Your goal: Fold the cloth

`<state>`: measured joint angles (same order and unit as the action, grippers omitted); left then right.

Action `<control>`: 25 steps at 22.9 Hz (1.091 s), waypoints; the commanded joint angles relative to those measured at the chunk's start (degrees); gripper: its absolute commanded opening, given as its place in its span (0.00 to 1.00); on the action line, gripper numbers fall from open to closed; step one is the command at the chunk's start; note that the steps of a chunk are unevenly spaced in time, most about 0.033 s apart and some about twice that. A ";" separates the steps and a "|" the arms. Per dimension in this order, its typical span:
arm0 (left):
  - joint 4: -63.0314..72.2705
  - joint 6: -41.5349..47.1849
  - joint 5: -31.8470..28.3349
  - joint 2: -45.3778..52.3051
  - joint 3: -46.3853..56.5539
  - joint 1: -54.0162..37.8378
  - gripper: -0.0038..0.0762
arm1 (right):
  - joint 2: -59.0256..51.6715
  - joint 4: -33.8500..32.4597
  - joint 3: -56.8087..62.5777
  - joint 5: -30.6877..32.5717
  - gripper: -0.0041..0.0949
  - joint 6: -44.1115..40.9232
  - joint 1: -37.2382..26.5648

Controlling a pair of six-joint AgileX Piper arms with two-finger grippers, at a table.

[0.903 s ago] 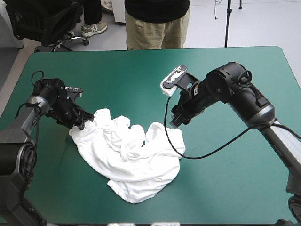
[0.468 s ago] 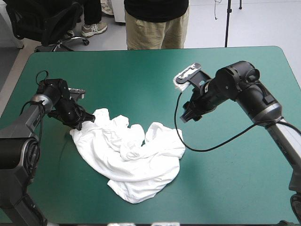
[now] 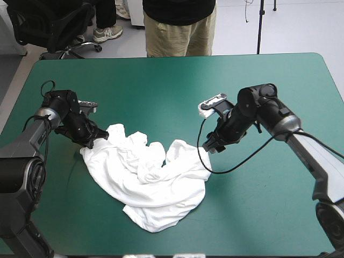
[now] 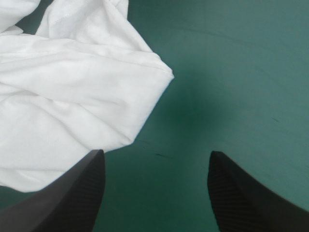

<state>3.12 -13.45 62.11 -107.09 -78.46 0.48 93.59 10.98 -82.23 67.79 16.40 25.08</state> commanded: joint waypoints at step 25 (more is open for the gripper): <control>3.04 -0.17 -3.67 18.19 -10.51 0.02 0.03 | -4.30 -4.84 -15.13 -4.08 0.04 3.16 1.44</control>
<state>4.75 -13.69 59.36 -96.63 -83.51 0.43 96.42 9.81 -92.84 63.65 20.51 26.50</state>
